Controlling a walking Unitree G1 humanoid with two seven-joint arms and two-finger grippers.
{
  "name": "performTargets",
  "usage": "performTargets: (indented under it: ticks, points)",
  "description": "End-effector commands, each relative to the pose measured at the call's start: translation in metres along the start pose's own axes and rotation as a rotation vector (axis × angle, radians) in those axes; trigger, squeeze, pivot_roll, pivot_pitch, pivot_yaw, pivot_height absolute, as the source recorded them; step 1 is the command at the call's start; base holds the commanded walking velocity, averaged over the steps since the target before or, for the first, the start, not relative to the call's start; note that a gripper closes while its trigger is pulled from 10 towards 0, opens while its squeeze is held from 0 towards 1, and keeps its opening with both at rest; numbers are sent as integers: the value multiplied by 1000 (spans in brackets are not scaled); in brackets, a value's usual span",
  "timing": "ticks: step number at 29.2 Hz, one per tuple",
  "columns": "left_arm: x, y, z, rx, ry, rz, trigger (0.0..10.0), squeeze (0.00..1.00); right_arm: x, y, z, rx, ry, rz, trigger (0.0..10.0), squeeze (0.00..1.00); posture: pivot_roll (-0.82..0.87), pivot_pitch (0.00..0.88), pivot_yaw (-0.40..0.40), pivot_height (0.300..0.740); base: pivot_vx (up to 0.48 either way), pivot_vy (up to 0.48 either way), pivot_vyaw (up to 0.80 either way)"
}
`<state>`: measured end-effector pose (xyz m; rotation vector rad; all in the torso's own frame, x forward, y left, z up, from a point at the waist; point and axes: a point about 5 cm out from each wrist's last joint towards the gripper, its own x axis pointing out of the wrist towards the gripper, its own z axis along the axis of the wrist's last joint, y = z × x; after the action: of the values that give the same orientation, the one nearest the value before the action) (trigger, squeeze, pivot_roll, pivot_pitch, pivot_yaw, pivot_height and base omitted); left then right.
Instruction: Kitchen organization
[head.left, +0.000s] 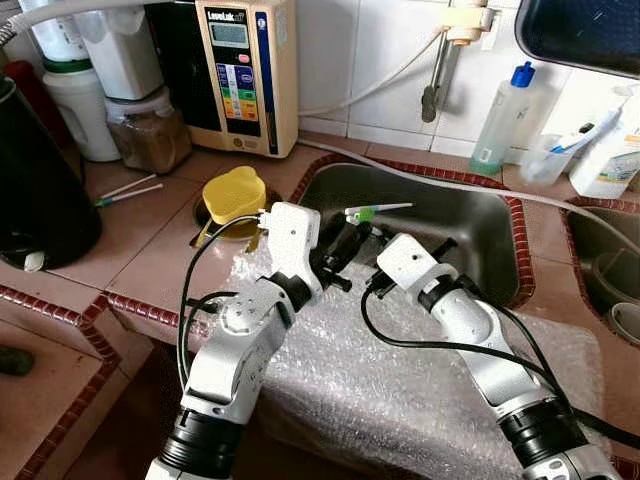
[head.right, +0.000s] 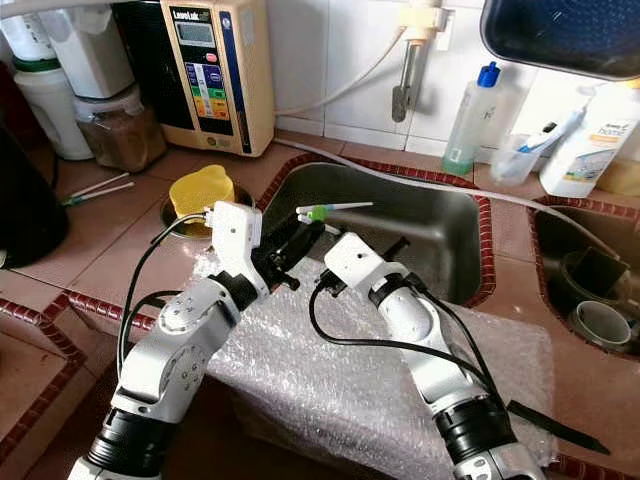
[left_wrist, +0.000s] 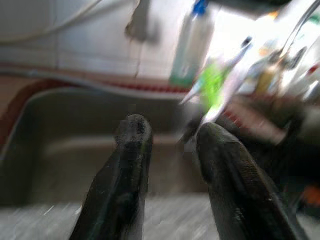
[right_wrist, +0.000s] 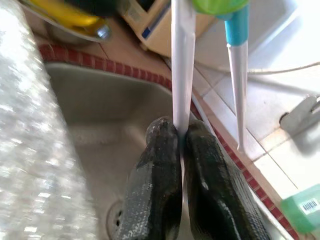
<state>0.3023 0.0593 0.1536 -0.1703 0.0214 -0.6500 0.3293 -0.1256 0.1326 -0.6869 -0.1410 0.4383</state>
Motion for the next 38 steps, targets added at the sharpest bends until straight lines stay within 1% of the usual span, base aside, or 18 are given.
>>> performTargets:
  ticks: [1, 2, 6, 9, 10, 14, 15, 18, 19, 20, 21, 22, 23, 24, 33, 34, 37, 38]
  points:
    - [-3, 5, -5, 11, 28, 17, 10000, 1000, 4, -6, -2, -6, 3, -19, 0, 0, 21, 0, 19, 740, 0, 0, 0]
    - [-4, 6, -6, 27, 33, 22, 10000, 1000, 7, -6, -9, -10, 29, -17, 0, 0, 26, 0, 18, 740, 0, 0, 0]
    - [-6, 8, -8, 33, 39, 31, 10000, 1000, 9, -7, -14, -17, 53, -15, 0, 0, 31, 0, 17, 740, 0, 0, 0]
    - [-11, 12, -11, 39, 52, 46, 10000, 1000, 13, -8, -31, -26, 142, -18, 0, 0, 39, 0, 15, 740, 0, 0, 0]
    - [-11, 13, -11, 39, 53, 47, 10000, 1000, 13, -8, -32, -27, 150, -19, 0, 0, 39, 0, 15, 740, 0, 0, 0]
    - [-13, 13, -14, 47, 63, 47, 10000, 1000, 13, -9, -44, 11, 229, -39, 0, 0, 42, 0, 16, 740, 0, 0, 0]
    - [-14, 14, -14, 52, 67, 48, 10000, 1000, 12, -10, -51, 38, 269, -50, 0, 0, 45, 0, 16, 740, 0, 0, 0]
    - [-14, 14, -14, 58, 67, 49, 10000, 1000, 11, -10, -56, 66, 297, -54, 0, 0, 47, 0, 16, 740, 0, 0, 0]
    - [-14, 13, -14, 59, 67, 50, 10000, 1000, 11, -10, -58, 68, 310, -56, 196, 451, 48, 0, 16, 740, 0, 0, 0]
    - [-13, 13, -14, 59, 67, 50, 10000, 1000, 10, -10, -61, 82, 324, -55, 4824, 1000, 51, 0, 16, 740, 0, 0, 0]
    - [-13, 13, -14, 59, 67, 50, 10000, 1000, 10, -10, -61, 82, 324, -55, 4824, 1000, 51, 0, 16, 740, 0, 0, 0]
    - [-13, 12, -13, 60, 66, 48, 10000, 1000, 11, -10, -62, 88, 329, -55, 8627, 1000, 52, 0, 15, 740, 0, 0, 0]
    - [-13, 12, -13, 61, 66, 48, 10000, 1000, 11, -10, -63, 87, 329, -57, 8627, 1000, 52, 0, 15, 740, 0, 0, 0]
    - [-13, 12, -13, 60, 65, 49, 10000, 1000, 11, -9, -63, 96, 332, -54, 10000, 1000, 52, 0, 15, 740, 0, 0, 0]
    - [-13, 11, -14, 58, 66, 57, 10000, 1000, 12, -6, -66, 135, 347, -51, 10000, 1000, 52, 0, 14, 740, 0, 0, 0]
    - [-13, 11, -14, 64, 68, 58, 10000, 1000, 12, -5, -67, 165, 355, -48, 10000, 1000, 51, 0, 14, 740, 0, 0, 0]
    - [-13, 12, -15, 74, 70, 63, 10000, 1000, 12, -4, -67, 185, 354, -52, 10000, 1000, 51, 0, 15, 740, 0, 0, 0]
    - [-13, 12, -15, 77, 73, 69, 10000, 1000, 13, -5, -66, 216, 354, -61, 10000, 1000, 50, 0, 15, 740, 0, 0, 0]
